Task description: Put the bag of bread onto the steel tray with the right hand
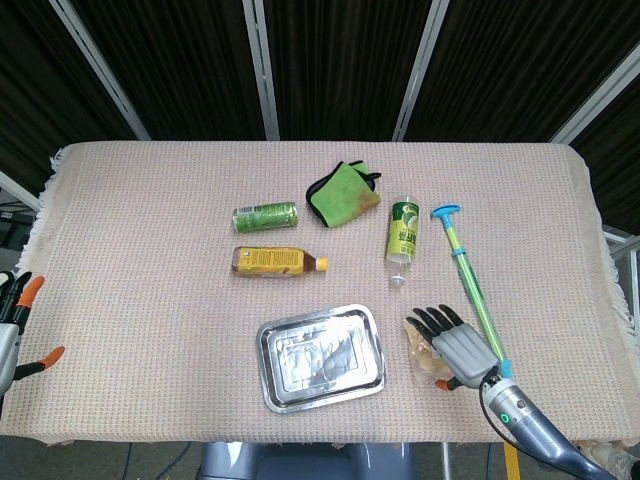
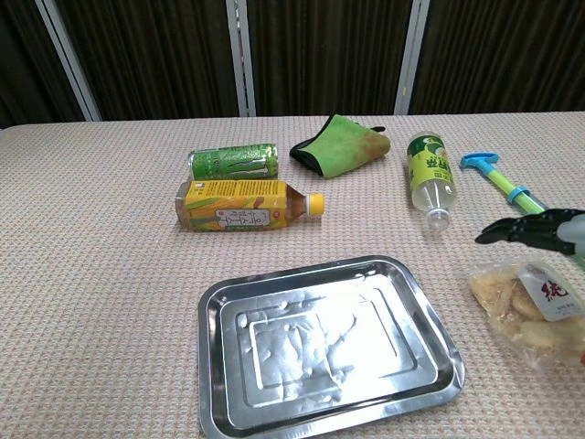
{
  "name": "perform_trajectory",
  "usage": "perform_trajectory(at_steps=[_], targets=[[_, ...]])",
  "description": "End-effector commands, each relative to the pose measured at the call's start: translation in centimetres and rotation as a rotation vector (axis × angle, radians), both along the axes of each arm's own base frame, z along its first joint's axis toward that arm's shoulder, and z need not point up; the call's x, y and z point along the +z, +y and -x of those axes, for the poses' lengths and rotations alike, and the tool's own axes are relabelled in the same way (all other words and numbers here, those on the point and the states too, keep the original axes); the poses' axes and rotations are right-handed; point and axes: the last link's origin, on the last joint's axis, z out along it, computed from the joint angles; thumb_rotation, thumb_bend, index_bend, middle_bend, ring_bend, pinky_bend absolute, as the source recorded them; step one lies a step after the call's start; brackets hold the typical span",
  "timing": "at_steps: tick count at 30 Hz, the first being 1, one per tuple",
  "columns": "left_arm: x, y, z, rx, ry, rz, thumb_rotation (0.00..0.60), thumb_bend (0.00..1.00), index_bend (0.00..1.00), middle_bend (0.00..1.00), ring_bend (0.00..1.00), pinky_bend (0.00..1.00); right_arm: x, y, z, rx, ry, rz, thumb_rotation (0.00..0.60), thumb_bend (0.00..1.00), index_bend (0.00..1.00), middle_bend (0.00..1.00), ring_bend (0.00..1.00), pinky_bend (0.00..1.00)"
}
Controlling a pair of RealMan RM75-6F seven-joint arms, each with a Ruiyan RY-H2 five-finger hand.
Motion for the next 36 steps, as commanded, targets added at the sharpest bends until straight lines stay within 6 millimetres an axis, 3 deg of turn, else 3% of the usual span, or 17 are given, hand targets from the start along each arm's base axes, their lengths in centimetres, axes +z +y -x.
perform_trajectory(at_steps=[1,12,18,26,32,36], targets=[[-0.1,0.0,0.1,0.005,-0.001,0.004,0.572,0.09,0.02,0.0,0.0,0.0,-1.5,-0.2,-0.2,0.006,0.034,-0.046,0.6,0.0,0.0,0.0,0.0,0.02],[-0.3,0.1,0.7,0.017,-0.011,0.009,0.573,0.09,0.01,0.0,0.0,0.0,-3.1,-1.9,0.0,-0.019,0.082,-0.06,0.6,0.0,0.03,0.0,0.0,0.04],[-0.4,0.0,1.0,0.026,-0.013,0.012,0.577,0.09,0.01,0.0,0.0,0.0,-3.4,-2.8,0.4,-0.033,0.105,-0.06,0.6,0.01,0.26,0.1,0.01,0.18],[-0.5,-0.1,1.2,0.032,-0.022,0.011,0.574,0.09,0.01,0.0,0.0,0.0,-3.1,-3.5,0.6,-0.03,0.113,-0.057,0.6,0.1,0.52,0.32,0.24,0.47],[-0.6,0.1,1.0,0.027,-0.023,0.02,0.572,0.09,0.01,0.0,0.0,0.0,-2.0,-3.3,-1.2,0.054,0.09,-0.022,0.6,0.11,0.55,0.34,0.28,0.5],[-0.8,0.2,0.8,0.019,-0.023,0.025,0.571,0.09,0.01,0.0,0.0,0.0,-0.6,-3.2,-4.2,0.152,0.041,0.019,0.6,0.11,0.55,0.35,0.29,0.5]])
